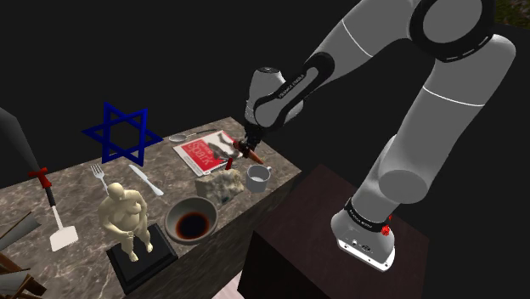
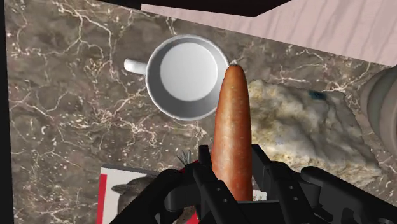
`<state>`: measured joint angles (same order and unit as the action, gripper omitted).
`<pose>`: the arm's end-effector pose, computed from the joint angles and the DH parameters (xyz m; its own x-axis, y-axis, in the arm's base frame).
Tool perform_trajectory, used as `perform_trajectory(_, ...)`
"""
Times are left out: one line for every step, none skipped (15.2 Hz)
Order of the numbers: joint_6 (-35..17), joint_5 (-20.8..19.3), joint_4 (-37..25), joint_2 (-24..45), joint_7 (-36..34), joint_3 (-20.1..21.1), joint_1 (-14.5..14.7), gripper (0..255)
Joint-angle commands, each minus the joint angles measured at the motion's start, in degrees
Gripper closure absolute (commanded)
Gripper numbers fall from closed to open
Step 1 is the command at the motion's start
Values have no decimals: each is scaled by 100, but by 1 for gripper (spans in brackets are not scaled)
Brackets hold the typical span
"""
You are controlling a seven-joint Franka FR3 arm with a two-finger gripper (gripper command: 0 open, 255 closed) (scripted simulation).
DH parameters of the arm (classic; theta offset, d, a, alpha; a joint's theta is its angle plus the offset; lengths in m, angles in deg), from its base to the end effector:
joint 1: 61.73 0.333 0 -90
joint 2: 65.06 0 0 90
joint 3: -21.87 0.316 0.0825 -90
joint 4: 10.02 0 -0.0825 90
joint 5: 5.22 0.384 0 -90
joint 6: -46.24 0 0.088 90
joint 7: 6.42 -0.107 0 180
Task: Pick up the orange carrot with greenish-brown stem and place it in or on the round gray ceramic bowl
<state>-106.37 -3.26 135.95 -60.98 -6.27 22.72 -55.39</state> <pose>0.4571 0.0567 0.2478 0.9943 0.0974 0.0444 0.0982 -0.9950 -0.0180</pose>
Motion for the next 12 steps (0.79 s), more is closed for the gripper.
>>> perform_trajectory(-6, -60, 10, -10, -400, 142, 191, 255)
perform_trajectory(-5, -88, -4, 1, -586, 212, 283, 255)
perform_trajectory(-2, -117, -25, 16, -772, 280, 376, 255)
perform_trajectory(4, -148, -52, 37, -958, 349, 466, 255)
perform_trajectory(12, -180, -87, 62, -1143, 414, 559, 255)
perform_trajectory(23, -213, -130, 93, -1329, 478, 652, 255)
perform_trajectory(37, -250, -179, 129, -1514, 544, 741, 255)
perform_trajectory(53, -288, -235, 169, -1700, 609, 829, 255)
perform_trajectory(71, -327, -298, 214, -1883, 665, 924, 255)
perform_trajectory(93, -368, -368, 264, -2066, 719, 1018, 255)
perform_trajectory(117, -411, -444, 318, -2247, 771, 1113, 255)
perform_trajectory(144, -455, -528, 377, -2428, 821, 1207, 255)
